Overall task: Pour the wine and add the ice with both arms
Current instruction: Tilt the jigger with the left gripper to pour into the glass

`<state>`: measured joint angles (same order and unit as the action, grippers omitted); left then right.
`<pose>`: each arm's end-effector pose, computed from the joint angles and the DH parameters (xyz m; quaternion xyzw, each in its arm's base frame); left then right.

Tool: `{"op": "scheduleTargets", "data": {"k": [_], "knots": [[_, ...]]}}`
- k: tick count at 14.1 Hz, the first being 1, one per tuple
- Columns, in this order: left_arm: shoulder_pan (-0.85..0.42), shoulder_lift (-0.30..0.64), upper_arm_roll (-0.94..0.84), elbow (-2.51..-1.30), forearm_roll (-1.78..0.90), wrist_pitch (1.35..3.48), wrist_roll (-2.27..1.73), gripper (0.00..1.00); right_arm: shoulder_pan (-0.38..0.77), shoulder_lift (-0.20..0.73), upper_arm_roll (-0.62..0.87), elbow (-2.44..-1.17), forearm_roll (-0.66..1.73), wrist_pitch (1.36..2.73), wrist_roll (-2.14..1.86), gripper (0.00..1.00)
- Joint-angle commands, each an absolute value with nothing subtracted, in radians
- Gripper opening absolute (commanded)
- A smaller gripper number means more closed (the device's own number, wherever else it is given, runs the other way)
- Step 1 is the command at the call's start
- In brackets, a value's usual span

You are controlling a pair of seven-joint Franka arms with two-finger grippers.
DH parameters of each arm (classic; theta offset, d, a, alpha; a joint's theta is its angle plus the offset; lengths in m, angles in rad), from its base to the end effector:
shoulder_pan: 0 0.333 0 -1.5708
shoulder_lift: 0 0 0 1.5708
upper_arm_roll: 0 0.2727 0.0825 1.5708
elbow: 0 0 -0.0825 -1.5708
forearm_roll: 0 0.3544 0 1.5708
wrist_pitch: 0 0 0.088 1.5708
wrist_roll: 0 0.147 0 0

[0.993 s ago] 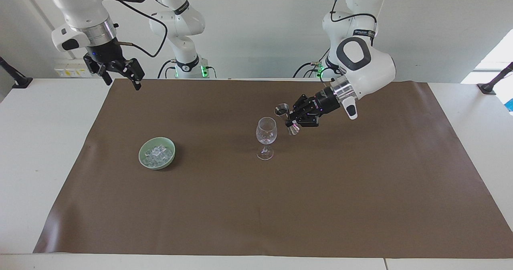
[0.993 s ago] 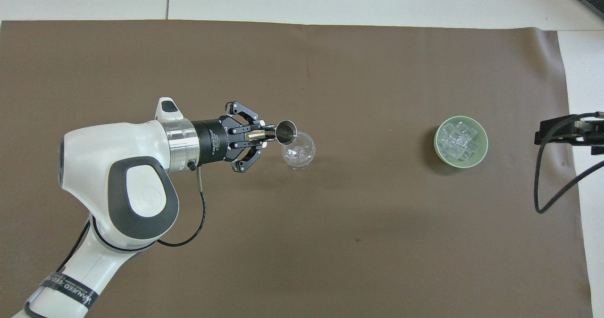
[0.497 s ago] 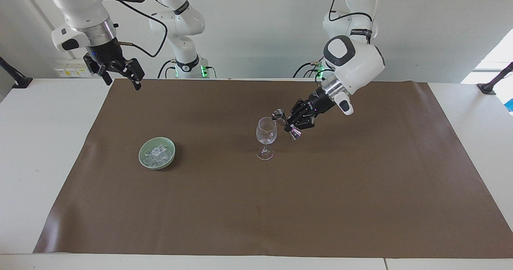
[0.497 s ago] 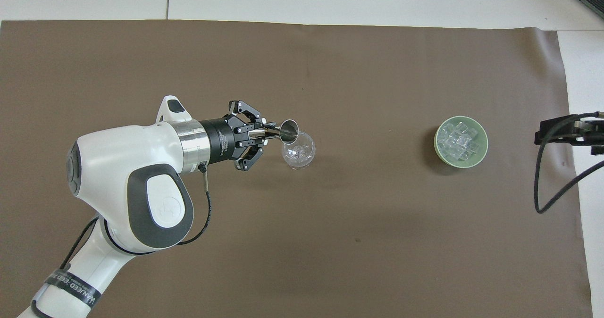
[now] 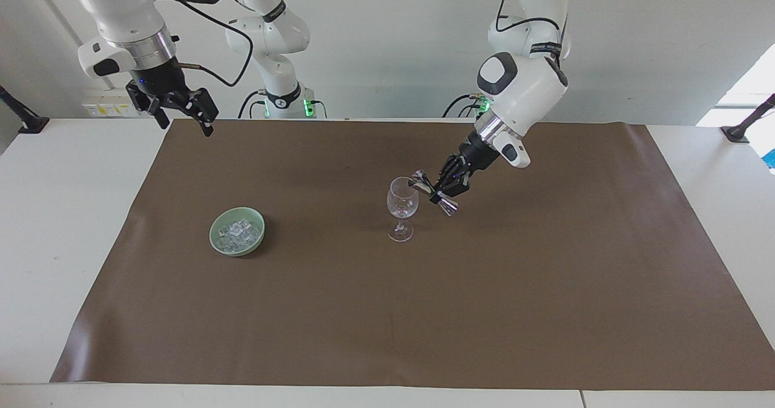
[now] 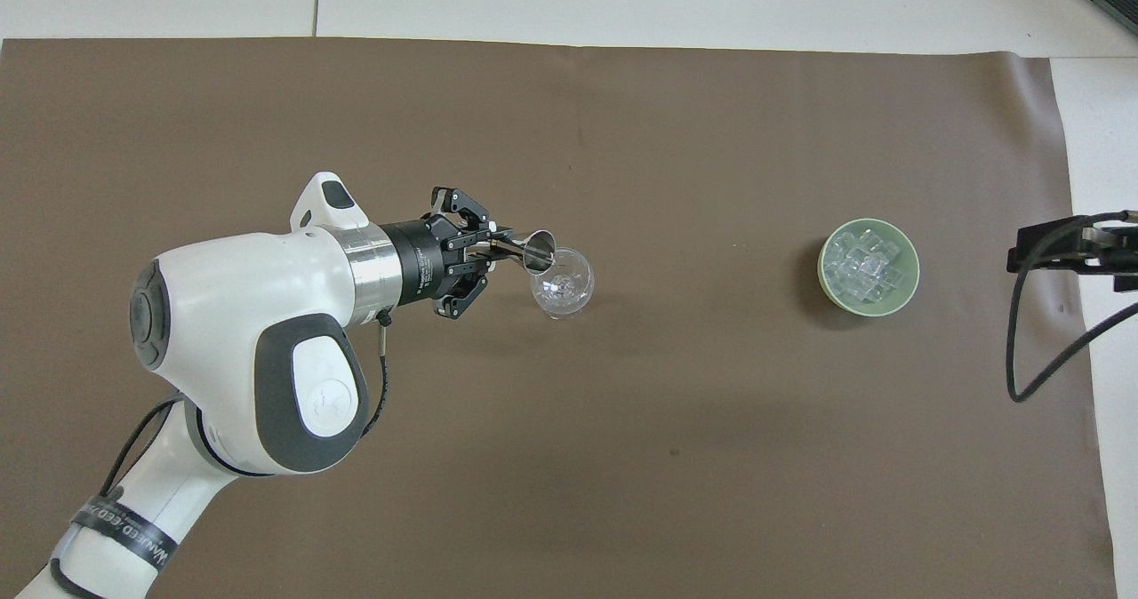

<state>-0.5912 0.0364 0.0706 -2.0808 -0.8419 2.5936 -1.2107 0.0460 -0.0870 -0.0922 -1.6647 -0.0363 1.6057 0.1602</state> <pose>0.5059 -0.2916 0.3990 0.7374 0.5715 -0.0795 0.3510 0.5048 -0.0301 0.5473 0.9945 -0.1025 0.0146 0.0133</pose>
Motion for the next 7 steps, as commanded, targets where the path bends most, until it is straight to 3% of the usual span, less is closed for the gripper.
{"op": "scheduleTargets", "data": {"k": [1, 7], "knots": [[-0.634, 0.031, 0.084, -2.091, -0.795, 2.666, -1.241, 0.0, 0.034, -0.086, -0.086, -1.654, -0.018, 1.586, 0.132, 1.0], [-0.656, 0.031, 0.084, -2.094, -0.662, 2.709, -1.241, 0.0, 0.035, -0.086, -0.086, -1.655, -0.018, 1.586, 0.132, 1.0]]}}
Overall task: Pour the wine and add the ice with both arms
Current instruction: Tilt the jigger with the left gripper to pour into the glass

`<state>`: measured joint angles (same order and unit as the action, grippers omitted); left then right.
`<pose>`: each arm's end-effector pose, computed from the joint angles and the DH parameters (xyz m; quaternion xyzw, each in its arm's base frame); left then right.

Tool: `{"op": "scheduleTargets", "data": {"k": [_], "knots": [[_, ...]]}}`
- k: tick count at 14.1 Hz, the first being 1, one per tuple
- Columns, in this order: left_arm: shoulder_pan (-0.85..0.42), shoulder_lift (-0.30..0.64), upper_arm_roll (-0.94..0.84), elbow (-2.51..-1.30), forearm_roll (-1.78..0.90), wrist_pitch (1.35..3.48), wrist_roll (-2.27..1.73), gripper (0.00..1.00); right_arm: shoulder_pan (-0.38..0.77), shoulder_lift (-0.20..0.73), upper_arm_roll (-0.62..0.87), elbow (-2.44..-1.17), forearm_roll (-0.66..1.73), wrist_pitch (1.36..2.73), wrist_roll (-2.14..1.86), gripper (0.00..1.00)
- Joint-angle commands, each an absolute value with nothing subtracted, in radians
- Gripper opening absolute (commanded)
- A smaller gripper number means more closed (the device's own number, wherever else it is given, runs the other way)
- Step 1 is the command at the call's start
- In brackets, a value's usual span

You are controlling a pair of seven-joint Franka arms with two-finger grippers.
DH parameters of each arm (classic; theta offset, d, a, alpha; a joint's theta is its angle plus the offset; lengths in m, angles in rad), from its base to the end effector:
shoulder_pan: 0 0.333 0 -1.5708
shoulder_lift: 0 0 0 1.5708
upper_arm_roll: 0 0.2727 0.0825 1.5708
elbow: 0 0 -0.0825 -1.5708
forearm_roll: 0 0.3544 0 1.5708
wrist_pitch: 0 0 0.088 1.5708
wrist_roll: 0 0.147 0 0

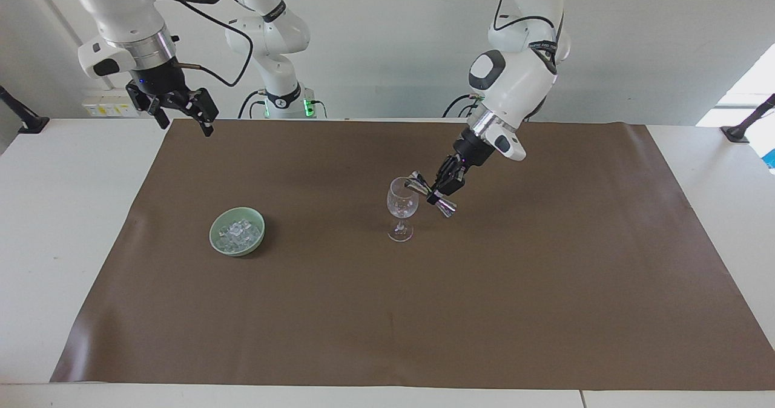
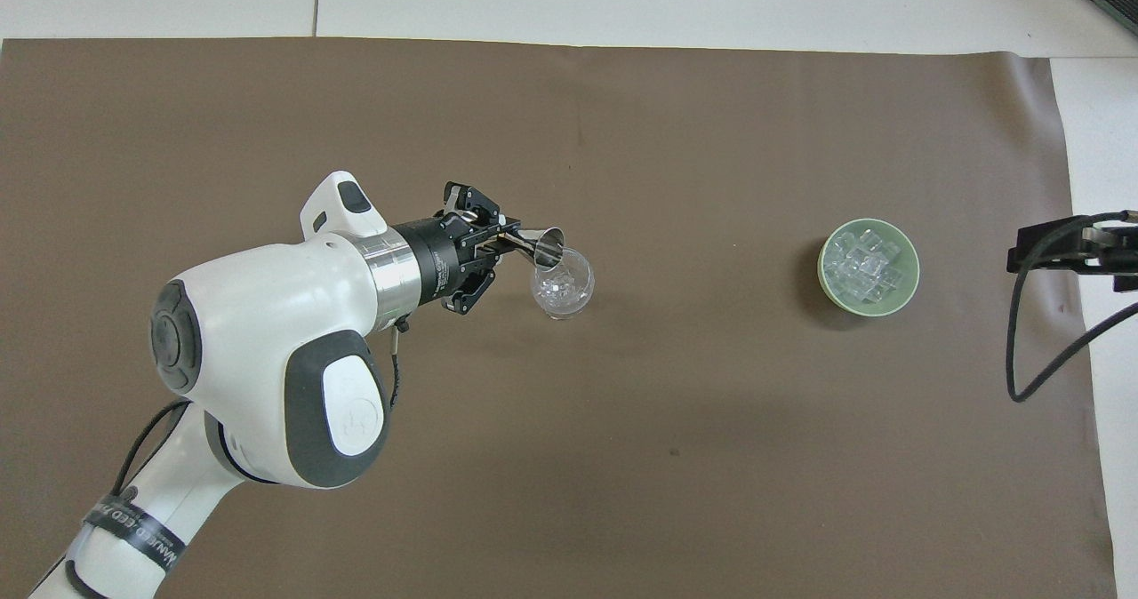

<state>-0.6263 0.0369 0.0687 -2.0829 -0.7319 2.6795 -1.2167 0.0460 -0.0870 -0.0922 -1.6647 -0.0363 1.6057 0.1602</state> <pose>0.5041 -0.3042 0.4072 0.7642 0.5398 -0.0234 0.3523 0.5048 -0.0301 0.5473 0.9945 -0.1025 0.0146 0.0133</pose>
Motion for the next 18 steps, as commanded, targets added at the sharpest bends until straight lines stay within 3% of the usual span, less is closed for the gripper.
{"op": "scheduleTargets", "data": {"k": [1, 18], "knots": [[-0.657, 0.031, 0.084, -2.094, -0.647, 2.709, -1.241, 0.0, 0.035, -0.086, -0.086, -1.654, -0.018, 1.588, 0.132, 1.0], [-0.658, 0.021, 0.087, -2.039, -0.318, 2.692, -1.249, 0.0, 0.035, -0.086, -0.086, -1.655, -0.018, 1.586, 0.132, 1.0]]}}
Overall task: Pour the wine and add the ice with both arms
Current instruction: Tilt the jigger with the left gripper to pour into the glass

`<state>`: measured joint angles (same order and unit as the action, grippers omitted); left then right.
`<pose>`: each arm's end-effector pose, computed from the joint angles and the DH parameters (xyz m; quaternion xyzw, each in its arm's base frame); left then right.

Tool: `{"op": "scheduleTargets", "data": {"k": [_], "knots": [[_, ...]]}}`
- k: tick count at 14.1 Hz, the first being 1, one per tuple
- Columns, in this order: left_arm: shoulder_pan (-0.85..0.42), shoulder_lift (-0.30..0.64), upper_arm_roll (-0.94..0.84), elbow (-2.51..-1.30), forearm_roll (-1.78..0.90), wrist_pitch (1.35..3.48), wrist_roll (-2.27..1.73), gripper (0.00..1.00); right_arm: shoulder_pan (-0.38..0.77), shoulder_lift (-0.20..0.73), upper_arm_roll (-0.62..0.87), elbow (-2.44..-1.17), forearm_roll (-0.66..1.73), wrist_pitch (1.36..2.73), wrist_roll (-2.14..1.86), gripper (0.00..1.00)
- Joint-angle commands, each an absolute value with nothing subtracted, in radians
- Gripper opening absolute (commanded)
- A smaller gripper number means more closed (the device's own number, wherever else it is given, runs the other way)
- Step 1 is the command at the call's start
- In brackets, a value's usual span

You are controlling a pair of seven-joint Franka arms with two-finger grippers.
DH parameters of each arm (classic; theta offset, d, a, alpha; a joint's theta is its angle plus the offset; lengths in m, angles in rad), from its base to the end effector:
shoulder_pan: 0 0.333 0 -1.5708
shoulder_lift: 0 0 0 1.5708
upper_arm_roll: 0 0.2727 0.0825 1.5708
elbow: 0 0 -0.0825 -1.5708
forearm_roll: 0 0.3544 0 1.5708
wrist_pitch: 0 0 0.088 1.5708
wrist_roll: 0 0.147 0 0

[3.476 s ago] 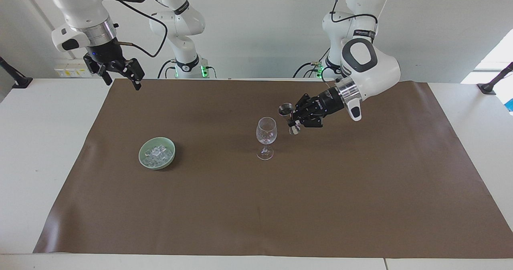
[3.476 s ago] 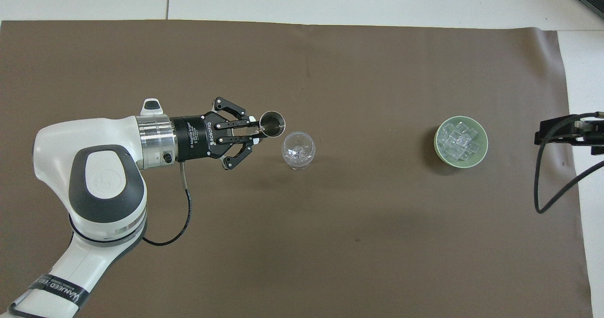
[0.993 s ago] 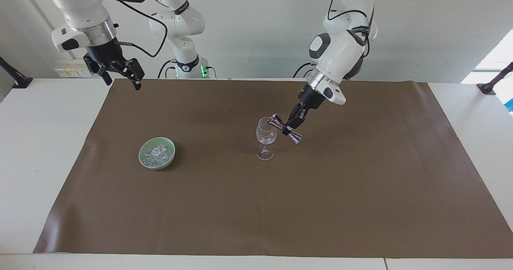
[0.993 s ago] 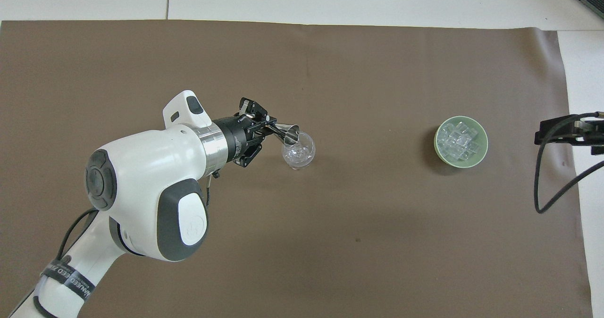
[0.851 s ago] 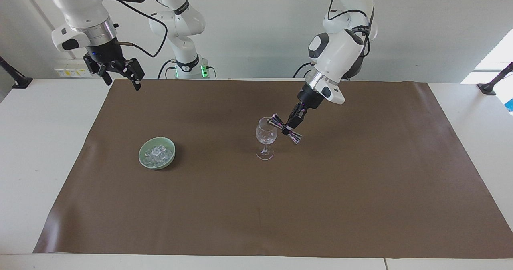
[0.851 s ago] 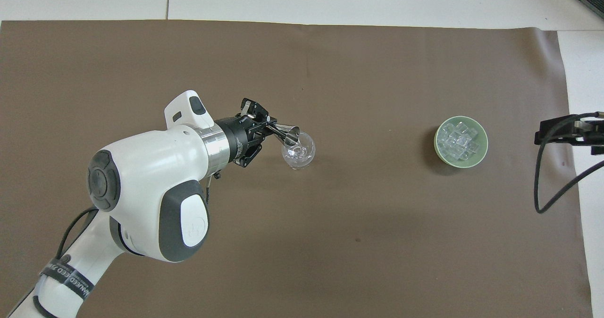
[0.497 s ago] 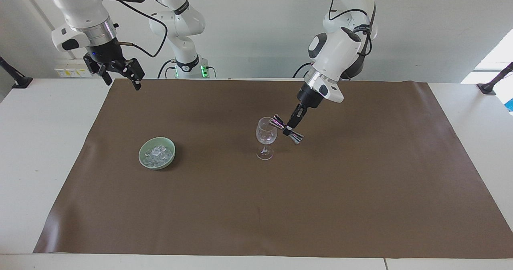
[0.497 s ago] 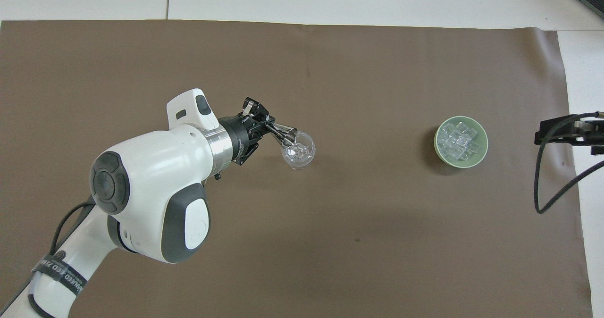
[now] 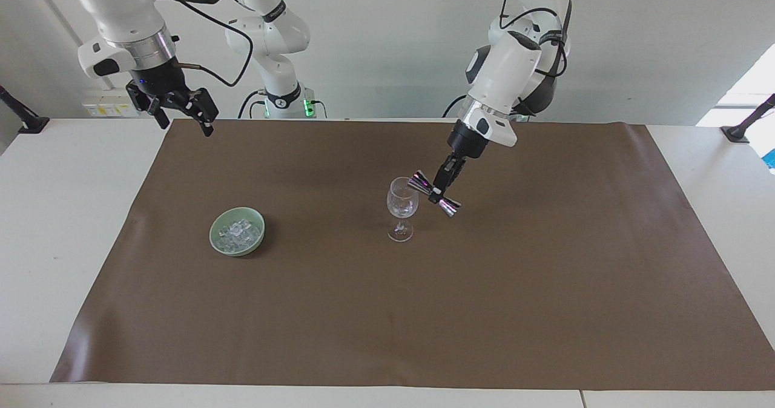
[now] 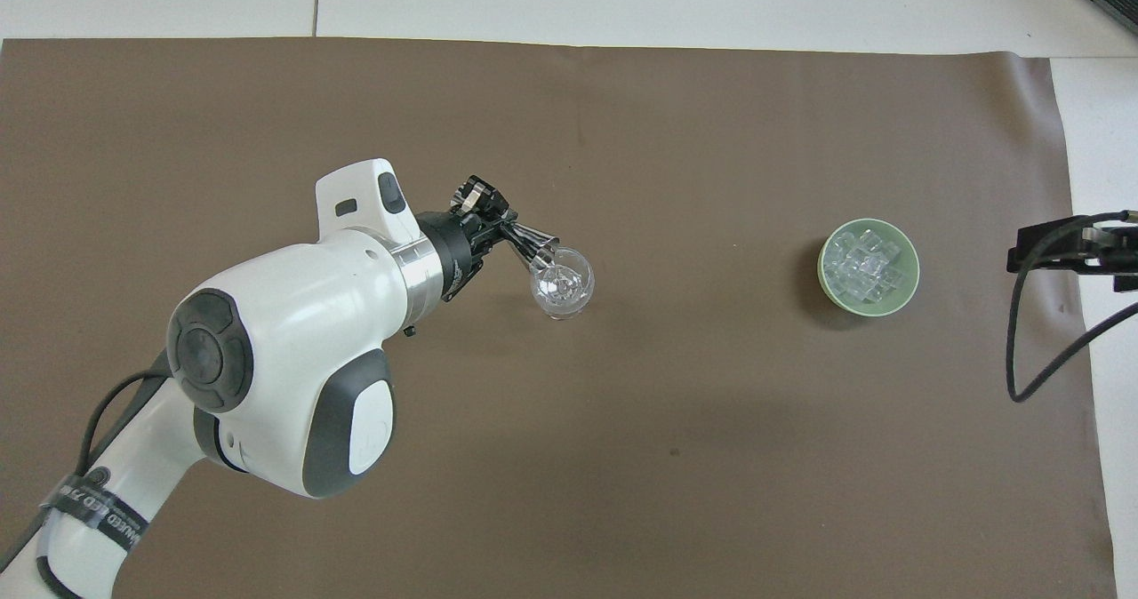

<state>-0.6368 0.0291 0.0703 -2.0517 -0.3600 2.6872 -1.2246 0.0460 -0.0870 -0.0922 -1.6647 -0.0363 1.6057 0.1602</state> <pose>0.5052 -0.3155 0.4308 0.8468 0.4262 0.0884 0.3057 0.5048 -0.0301 0.5473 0.9945 -0.1025 0.0146 0.0133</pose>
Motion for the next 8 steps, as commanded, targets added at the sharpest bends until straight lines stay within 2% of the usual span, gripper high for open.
{"op": "scheduleTargets", "data": {"k": [1, 8], "knots": [[-0.658, 0.021, 0.086, -2.033, -0.295, 2.689, -1.249, 0.0, 0.035, -0.086, -0.086, -1.655, -0.018, 1.586, 0.132, 1.0], [-0.661, 0.026, 0.086, -1.979, -0.173, 2.612, -1.249, 0.0, 0.034, -0.086, -0.086, -1.655, -0.02, 1.586, 0.132, 1.0]]}}
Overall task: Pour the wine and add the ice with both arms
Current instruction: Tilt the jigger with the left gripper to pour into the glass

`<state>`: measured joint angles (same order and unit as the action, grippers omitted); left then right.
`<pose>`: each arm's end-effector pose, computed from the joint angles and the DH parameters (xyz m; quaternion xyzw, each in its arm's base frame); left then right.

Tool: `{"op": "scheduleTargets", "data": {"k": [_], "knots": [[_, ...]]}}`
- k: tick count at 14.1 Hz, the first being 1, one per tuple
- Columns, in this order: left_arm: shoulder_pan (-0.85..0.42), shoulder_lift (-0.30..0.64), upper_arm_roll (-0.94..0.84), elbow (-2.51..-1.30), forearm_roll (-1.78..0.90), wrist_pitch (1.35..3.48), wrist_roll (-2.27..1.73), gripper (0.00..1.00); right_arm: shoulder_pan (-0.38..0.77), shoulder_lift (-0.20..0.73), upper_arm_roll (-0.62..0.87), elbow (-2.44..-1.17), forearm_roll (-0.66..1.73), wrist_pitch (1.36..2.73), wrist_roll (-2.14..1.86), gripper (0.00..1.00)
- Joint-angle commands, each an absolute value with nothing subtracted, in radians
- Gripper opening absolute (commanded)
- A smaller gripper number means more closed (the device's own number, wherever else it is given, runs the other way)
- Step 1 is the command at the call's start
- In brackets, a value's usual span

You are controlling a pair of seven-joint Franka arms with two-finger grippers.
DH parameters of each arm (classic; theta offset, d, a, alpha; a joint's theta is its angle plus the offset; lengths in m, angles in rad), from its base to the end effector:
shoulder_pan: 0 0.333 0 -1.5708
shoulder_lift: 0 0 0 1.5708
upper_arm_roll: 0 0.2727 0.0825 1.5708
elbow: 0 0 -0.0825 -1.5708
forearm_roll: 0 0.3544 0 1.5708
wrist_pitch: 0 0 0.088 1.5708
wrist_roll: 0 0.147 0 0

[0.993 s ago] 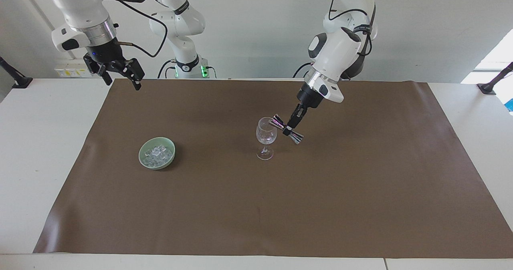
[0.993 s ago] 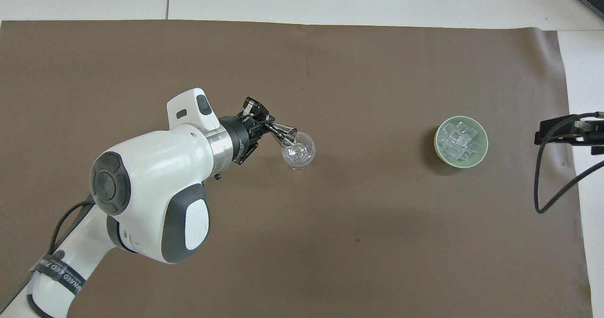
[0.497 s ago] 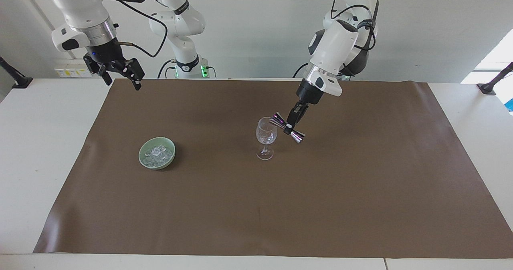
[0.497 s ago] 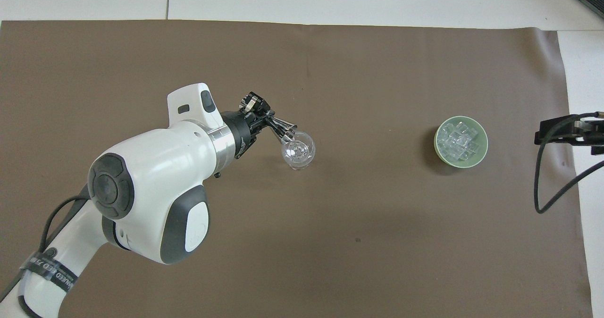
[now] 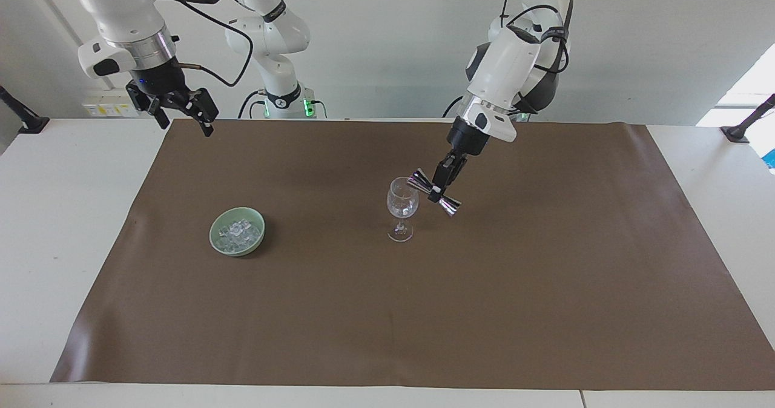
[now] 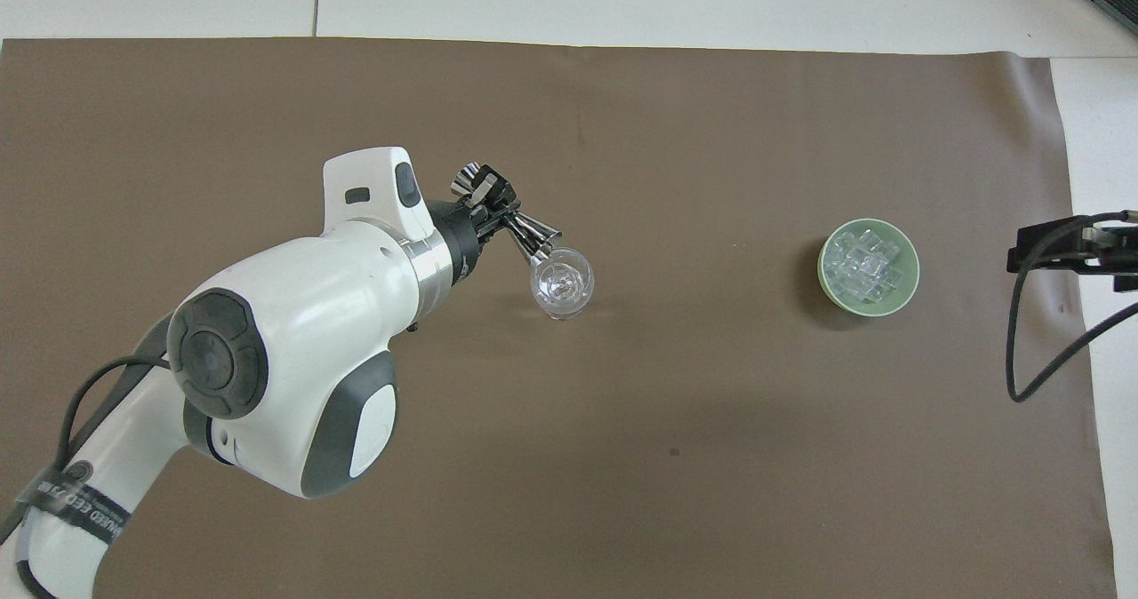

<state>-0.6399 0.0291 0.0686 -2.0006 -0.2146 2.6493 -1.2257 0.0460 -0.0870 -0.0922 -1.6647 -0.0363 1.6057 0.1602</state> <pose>0.5069 -0.3241 0.4515 0.8729 0.3746 0.1293 0.2846 0.5048 -0.0301 0.5473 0.9945 -0.1025 0.0146 0.0133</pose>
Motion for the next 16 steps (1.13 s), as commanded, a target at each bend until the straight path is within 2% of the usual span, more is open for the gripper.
{"op": "scheduleTargets", "data": {"k": [1, 16], "knots": [[-0.661, 0.028, 0.084, -1.973, -0.146, 2.611, -1.249, 0.0, 0.034, -0.086, -0.086, -1.655, -0.02, 1.586, 0.132, 1.0], [-0.706, 0.035, 0.078, -1.894, 0.15, 2.549, -1.269, 0.0, 0.035, -0.086, -0.086, -1.655, -0.018, 1.586, 0.132, 1.0]]}}
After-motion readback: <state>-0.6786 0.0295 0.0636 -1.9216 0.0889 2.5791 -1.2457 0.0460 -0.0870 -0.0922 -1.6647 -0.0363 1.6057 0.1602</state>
